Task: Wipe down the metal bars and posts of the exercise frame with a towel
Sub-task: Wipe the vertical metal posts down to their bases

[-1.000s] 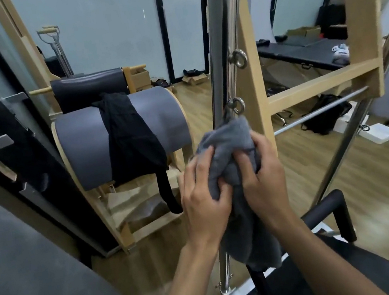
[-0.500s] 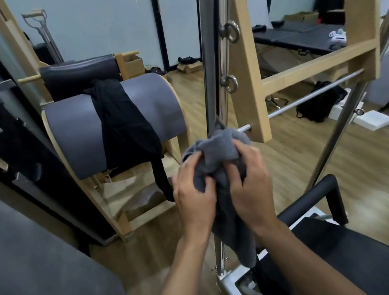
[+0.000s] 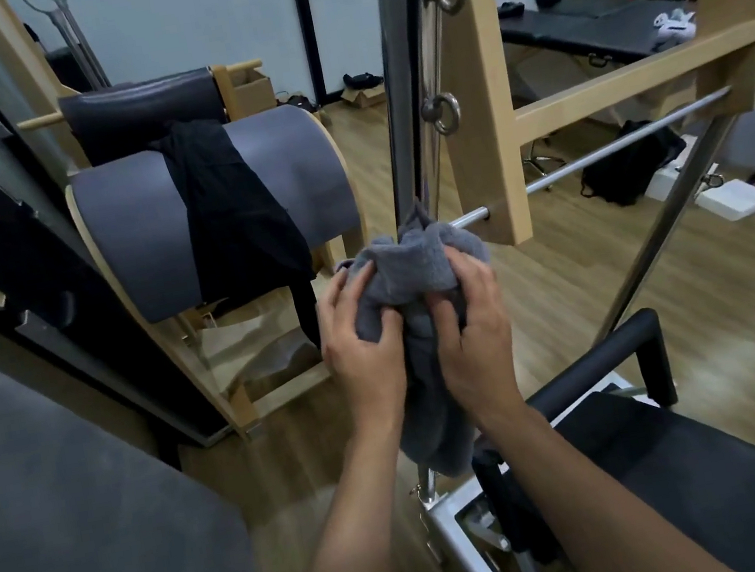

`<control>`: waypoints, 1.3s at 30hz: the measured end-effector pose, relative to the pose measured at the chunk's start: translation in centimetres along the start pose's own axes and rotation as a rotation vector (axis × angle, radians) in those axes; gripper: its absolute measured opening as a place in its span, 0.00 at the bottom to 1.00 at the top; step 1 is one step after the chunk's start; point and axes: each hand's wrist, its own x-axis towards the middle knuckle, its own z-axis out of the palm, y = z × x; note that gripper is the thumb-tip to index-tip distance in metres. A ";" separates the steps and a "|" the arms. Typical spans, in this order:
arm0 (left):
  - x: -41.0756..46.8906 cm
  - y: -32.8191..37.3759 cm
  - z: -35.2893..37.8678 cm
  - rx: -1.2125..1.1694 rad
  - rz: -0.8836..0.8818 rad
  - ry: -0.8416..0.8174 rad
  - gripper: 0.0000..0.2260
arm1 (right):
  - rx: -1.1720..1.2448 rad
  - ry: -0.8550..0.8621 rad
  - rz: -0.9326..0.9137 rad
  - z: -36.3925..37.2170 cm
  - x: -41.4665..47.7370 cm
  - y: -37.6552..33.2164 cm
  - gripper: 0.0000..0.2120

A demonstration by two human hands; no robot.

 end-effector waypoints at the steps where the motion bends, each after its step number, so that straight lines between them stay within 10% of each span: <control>1: -0.5 -0.5 0.2 0.018 -0.007 -0.027 0.20 | 0.033 -0.033 0.031 0.0 -0.5 0.7 0.19; 13: -2.3 -0.8 0.6 0.131 0.088 -0.070 0.15 | 0.295 -0.138 0.319 -1.2 0.8 2.7 0.13; 26: -6.2 -5.4 -1.5 0.156 -0.242 -0.307 0.13 | 0.043 -0.449 0.638 -2.8 -4.4 6.6 0.04; 39: -9.0 -6.1 0.1 0.130 -0.191 -0.235 0.14 | 0.129 -0.278 0.585 -1.5 -5.4 7.1 0.15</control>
